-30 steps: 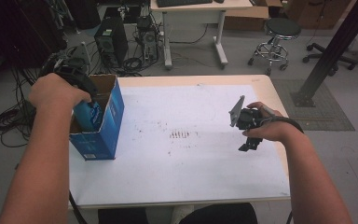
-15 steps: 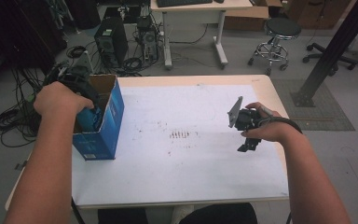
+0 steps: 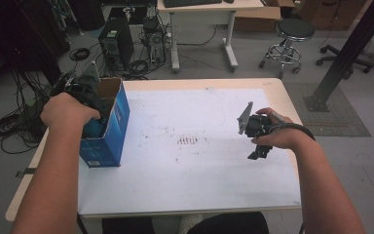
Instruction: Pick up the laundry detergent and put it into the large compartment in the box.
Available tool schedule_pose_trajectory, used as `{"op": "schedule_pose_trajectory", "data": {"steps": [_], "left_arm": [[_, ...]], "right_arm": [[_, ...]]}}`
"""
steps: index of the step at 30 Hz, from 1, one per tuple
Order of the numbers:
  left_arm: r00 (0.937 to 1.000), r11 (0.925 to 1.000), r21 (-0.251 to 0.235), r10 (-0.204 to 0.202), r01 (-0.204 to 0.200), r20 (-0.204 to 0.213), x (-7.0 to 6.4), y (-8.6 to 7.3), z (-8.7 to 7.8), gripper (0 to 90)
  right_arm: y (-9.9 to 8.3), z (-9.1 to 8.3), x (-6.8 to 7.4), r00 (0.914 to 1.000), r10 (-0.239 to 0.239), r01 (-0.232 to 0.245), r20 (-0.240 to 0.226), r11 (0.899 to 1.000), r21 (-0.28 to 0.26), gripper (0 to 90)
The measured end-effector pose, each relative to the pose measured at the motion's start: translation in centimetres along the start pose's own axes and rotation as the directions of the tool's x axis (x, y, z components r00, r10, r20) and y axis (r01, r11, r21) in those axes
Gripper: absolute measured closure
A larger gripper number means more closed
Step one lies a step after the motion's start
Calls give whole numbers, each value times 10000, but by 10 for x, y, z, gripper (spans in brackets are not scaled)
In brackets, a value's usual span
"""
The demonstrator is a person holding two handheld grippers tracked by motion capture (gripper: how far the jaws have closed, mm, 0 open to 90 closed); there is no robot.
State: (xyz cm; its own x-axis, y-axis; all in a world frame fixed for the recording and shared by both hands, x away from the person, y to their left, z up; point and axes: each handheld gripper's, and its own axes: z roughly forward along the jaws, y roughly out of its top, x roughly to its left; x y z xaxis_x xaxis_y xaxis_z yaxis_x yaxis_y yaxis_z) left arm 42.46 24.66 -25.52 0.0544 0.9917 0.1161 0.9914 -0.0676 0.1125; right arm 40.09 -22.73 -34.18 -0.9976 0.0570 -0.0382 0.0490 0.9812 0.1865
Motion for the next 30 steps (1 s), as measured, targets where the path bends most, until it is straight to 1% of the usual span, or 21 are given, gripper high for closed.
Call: {"op": "schedule_pose_trajectory", "data": {"steps": [10,13,14,16,19,23,24,30], "left_arm": [[9998,9999,66,135,-134,-114,-3,-1,7,379],[9999,9999,69,92,-91,-60,-4,-2,12,378],[9999,9998,159,126,-125,-95,-4,-2,14,378],[9997,9997,167,188,-186,-140,-5,-2,15,379],[9998,9998,168,145,-143,-109,-5,-3,19,379],[9998,9996,259,138,-135,-105,-5,-4,28,379],[9998,9998,135,127,-126,-125,-5,-4,28,379],[9998,9999,100,129,-127,-152,-6,-4,29,379]], "right_arm": [[0,1,1,10000,6,-6,-16,10000,-6,62],[-1,0,1,10000,2,-2,-3,10000,16,63],[-1,1,1,10000,21,-21,10,10000,-15,62],[-1,0,2,10000,5,-5,12,10000,-1,62],[-2,0,3,10000,-21,21,18,10000,2,62],[-5,0,3,10000,-7,7,43,10000,22,62],[-6,0,3,10000,33,-33,39,10000,26,62],[-9,1,4,10000,42,-42,33,10000,-16,63]]}}
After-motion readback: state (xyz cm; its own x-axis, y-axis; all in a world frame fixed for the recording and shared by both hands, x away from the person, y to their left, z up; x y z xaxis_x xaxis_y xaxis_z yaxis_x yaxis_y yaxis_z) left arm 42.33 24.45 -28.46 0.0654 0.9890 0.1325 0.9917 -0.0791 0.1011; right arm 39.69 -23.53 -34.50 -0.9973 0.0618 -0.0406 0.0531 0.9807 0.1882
